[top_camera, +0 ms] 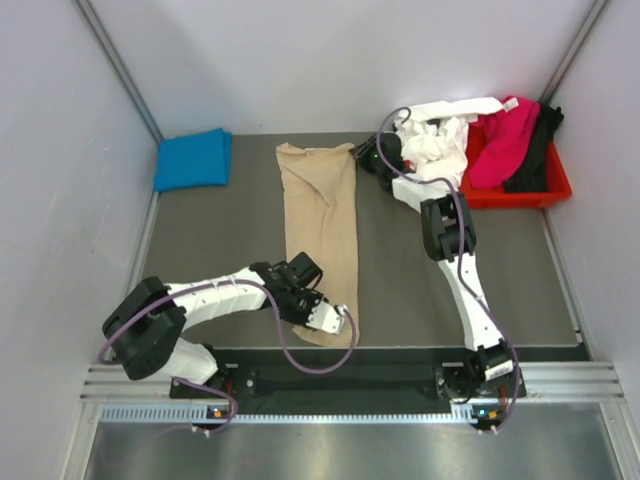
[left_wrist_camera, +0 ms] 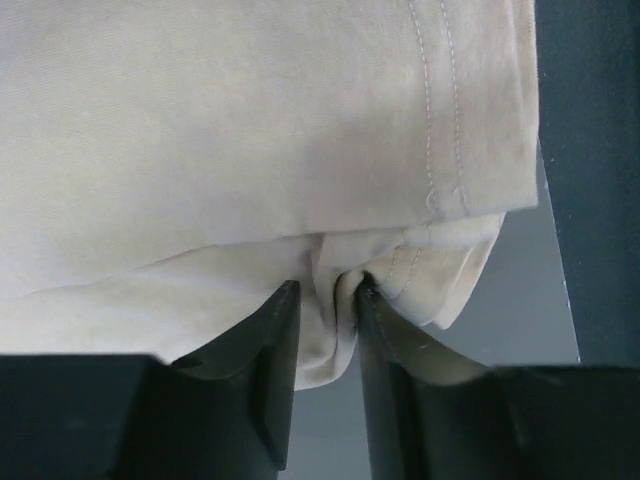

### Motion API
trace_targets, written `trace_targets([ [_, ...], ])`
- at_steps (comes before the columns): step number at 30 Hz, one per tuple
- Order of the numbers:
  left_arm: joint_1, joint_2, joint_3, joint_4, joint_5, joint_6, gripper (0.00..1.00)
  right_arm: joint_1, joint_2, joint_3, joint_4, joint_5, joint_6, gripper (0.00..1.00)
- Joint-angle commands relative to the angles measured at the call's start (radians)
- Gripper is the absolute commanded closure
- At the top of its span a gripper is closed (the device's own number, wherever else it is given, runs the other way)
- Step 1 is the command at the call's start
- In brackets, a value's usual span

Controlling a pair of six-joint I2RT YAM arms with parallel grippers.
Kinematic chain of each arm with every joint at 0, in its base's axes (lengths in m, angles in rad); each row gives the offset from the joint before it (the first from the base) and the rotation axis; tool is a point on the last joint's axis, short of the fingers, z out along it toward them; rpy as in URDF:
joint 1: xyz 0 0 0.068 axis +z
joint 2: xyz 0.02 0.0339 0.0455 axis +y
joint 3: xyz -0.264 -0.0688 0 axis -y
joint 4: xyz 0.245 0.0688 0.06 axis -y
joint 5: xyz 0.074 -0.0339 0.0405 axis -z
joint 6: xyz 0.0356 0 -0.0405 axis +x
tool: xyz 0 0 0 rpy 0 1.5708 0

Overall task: Fold and stack the t-shirts
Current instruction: Fold the tshirt

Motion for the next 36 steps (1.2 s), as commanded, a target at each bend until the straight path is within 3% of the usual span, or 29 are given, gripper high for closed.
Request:
trace_targets([
  [1,0.011,0.003,0.026,-0.098,0.019,0.017,0.59,-0.009,-0.088,0.010,0.019,0.039,-0.043,0.65],
  [3,0.011,-0.022,0.035,-0.127,0.028,-0.004,0.54,-0.010,-0.099,0.004,0.015,0.004,-0.066,0.52],
  [6,0.011,-0.071,0.052,-0.153,0.062,-0.027,0.40,-0.004,-0.154,-0.017,0.009,-0.033,-0.107,0.43],
  [10,0.011,-0.124,0.064,-0.218,0.077,-0.064,0.39,0.019,-0.277,-0.097,-0.036,-0.048,-0.187,0.33],
  [14,0.012,-0.233,0.051,-0.285,0.128,-0.080,0.39,0.043,-0.465,-0.316,-0.102,-0.013,-0.242,0.26],
  [16,0.011,-0.284,0.020,-0.267,0.160,-0.101,0.39,0.065,-0.592,-0.404,-0.134,-0.013,-0.294,0.26],
  [20,0.004,-0.408,-0.106,-0.038,0.181,-0.132,0.38,0.102,-0.856,-0.761,-0.220,-0.041,-0.362,0.27],
  [25,-0.048,-0.425,-0.235,0.112,0.145,-0.104,0.33,0.203,-1.189,-1.196,-0.375,-0.051,-0.399,0.33],
  [31,-0.081,-0.395,-0.282,0.139,0.100,-0.054,0.34,0.422,-1.398,-1.459,-0.514,-0.060,-0.260,0.41],
  [36,-0.097,-0.369,-0.302,0.173,0.092,-0.073,0.37,0.543,-1.460,-1.582,-0.453,-0.071,-0.149,0.45],
])
